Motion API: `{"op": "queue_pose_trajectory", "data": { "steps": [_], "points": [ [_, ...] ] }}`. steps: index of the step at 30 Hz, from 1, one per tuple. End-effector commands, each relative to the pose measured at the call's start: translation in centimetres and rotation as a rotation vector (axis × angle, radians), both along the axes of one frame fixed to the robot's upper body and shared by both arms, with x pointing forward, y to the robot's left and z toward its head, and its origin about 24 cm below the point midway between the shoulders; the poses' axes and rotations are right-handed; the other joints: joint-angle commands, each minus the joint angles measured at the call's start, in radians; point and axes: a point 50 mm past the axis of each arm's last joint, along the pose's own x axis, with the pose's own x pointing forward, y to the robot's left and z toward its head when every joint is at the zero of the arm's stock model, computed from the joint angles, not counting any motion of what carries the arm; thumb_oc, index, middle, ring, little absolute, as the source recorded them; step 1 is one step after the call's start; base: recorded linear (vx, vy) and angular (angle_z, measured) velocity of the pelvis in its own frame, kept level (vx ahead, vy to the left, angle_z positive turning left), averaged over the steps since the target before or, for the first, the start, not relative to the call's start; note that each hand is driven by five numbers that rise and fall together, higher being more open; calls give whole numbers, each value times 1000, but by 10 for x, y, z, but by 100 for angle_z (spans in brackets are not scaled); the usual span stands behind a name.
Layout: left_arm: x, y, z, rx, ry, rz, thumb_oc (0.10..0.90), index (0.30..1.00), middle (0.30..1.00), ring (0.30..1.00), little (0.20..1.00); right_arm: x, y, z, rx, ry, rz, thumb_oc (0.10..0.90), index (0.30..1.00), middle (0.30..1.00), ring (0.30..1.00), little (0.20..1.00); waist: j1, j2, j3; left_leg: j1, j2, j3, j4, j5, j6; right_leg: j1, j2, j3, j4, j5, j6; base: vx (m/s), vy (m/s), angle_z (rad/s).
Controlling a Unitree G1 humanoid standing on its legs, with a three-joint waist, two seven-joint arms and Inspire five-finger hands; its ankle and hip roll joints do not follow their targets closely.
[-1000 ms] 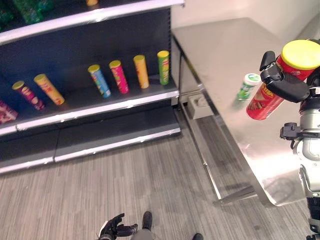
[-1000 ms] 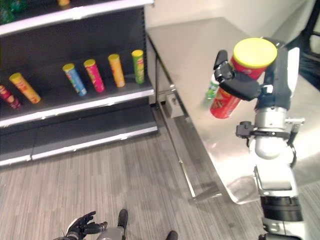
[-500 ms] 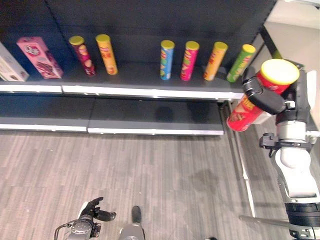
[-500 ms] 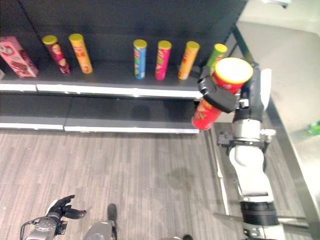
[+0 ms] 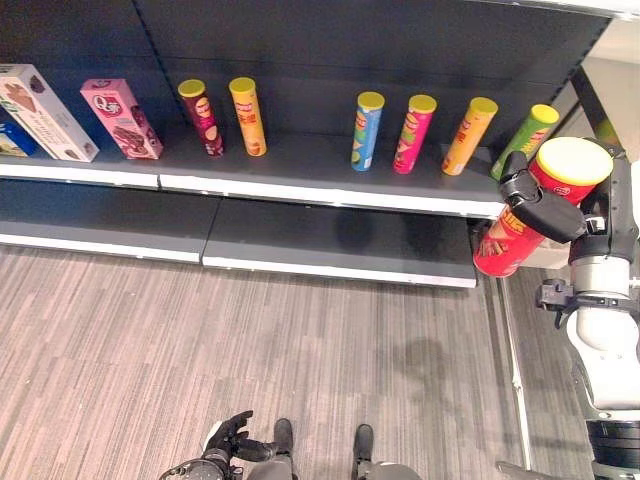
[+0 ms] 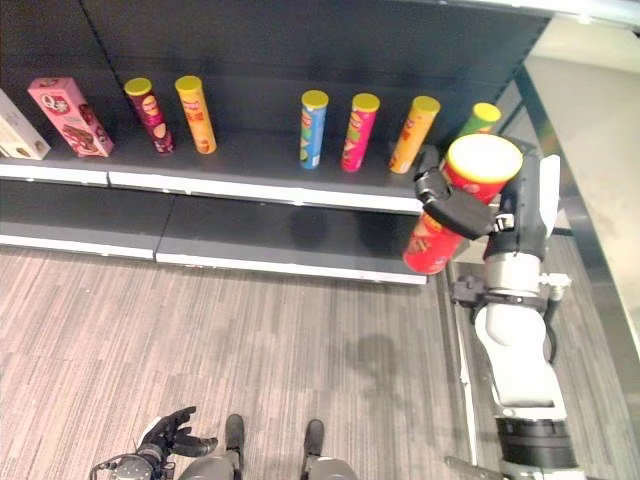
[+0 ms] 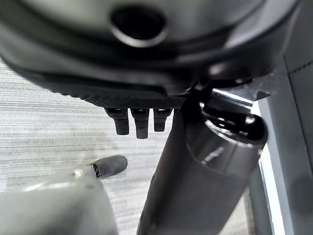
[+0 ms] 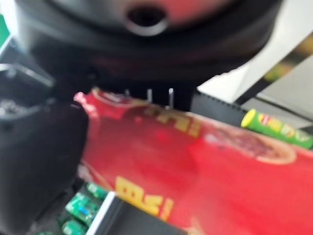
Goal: Put the goods on the table back onto the shelves and tidy them up.
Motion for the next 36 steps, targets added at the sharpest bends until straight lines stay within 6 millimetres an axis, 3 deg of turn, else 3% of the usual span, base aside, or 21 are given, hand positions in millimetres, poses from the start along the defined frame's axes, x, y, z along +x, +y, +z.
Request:
{"op": "queue_pose_trajectory", "data": {
  "steps": [1,2,3,4,6,7,9,10,12,13,15,17,21,24,25,29,30,33,36],
  "points": [
    [15,27,17,57,-93,11,800,900,900,900,900,-13,16,66,-58,-321,114,400,300,300,300,300,28,-76,-23,-51,-76,32,279,-262,-5,-87,-41,-12,38,-6,37,13,-143,40],
    [18,27,19,50,-107,22,800,900,900,900,900,-13,17,65,-57,-318,124,400,300,300,300,300,30,-77,-9,-96,-70,36,372,-277,-19,-76,-48,-24,38,-15,27,14,-94,56],
    [21,26,21,34,-130,57,800,900,900,900,900,-14,17,64,-65,-305,125,400,300,300,300,300,36,-72,11,-188,-35,46,532,-233,-56,-47,-51,-56,26,-33,9,42,-56,63],
    [21,25,22,22,-139,70,800,900,900,900,900,-14,15,62,-70,-293,114,400,300,300,300,300,35,-69,11,-206,-8,56,546,-213,-61,-33,-48,-68,19,-44,7,162,8,74],
    [14,25,19,16,-116,72,800,900,900,900,900,-12,15,59,-59,-271,116,400,300,300,300,300,45,-71,-3,-206,53,63,402,-202,-45,-12,-57,-79,7,-57,25,289,140,42],
    [10,26,17,29,-99,61,800,900,900,900,900,-11,14,56,-45,-265,117,400,300,300,300,300,54,-61,-13,-192,100,36,230,-102,-60,-7,-59,-78,7,-72,32,312,252,8],
    [8,27,16,33,-89,63,800,900,900,900,900,-9,13,53,-30,-251,119,400,300,300,300,300,68,-50,-17,-213,150,3,67,-24,-85,14,-64,-68,7,-112,41,303,251,4],
    [7,26,15,38,-85,61,800,900,900,900,900,-9,12,53,-29,-249,112,400,300,300,300,300,72,-42,-18,-214,160,-4,11,1,-100,27,-67,-62,7,-125,45,289,239,-12],
    [5,26,14,45,-72,47,800,900,900,900,900,-11,7,52,-38,-242,93,400,300,300,300,300,65,-17,-33,-227,177,14,-6,-7,-121,51,-80,-57,7,-138,60,280,285,-27],
    [4,26,13,47,-68,41,800,900,900,900,900,-13,7,53,-40,-249,87,400,300,300,300,300,64,-4,-41,-213,179,16,-6,19,-127,61,-84,-53,7,-137,66,284,331,-30],
    [2,26,12,56,-57,26,800,900,900,900,900,-15,7,52,-38,-250,80,400,300,300,300,300,61,3,-56,-193,153,25,6,32,-123,76,-123,-37,7,-130,82,324,382,-46],
    [3,33,14,81,-56,16,800,900,900,900,900,-14,8,50,-27,-246,76,400,300,300,300,300,66,-11,-66,-197,104,35,75,-11,-88,92,-191,-10,25,-114,102,340,417,-13],
    [12,48,22,122,-82,36,800,900,900,900,900,-9,15,54,-3,-272,99,400,300,300,300,300,68,-21,-51,-174,47,65,125,-81,-14,-12,-259,27,231,-78,99,138,289,-8],
    [15,56,26,137,-98,75,800,900,900,900,900,-4,21,56,5,-278,115,400,300,300,300,300,65,-12,-26,-148,22,99,133,-112,20,-96,-305,14,380,-8,85,95,252,-21],
    [17,57,28,136,-111,82,800,900,900,900,900,-3,21,54,4,-266,110,400,300,300,300,300,54,-8,-10,-125,8,100,129,-128,30,-148,-292,30,427,-1,77,153,186,-13],
    [21,52,27,114,-122,84,800,900,900,900,900,-3,16,50,27,-254,96,400,300,300,300,300,29,-3,11,-94,-4,94,109,-145,19,-186,-252,11,282,-14,83,148,0,3],
    [24,49,27,104,-129,84,800,900,900,900,900,-2,13,43,47,-236,82,400,300,300,300,300,9,-7,35,-82,-10,78,119,-166,13,-224,-229,42,191,16,103,170,-152,1],
    [29,47,29,107,-143,69,800,900,900,900,900,-2,13,33,49,-199,70,400,300,300,300,300,-13,-24,41,-82,-17,41,153,-199,4,-236,-212,127,94,48,129,141,-167,35],
    [26,41,26,83,-138,81,800,900,900,900,900,-3,17,28,49,-188,81,400,300,300,300,300,-12,-29,41,-96,-14,17,188,-200,0,-224,-205,121,111,61,114,92,-190,73]
  ]
}}
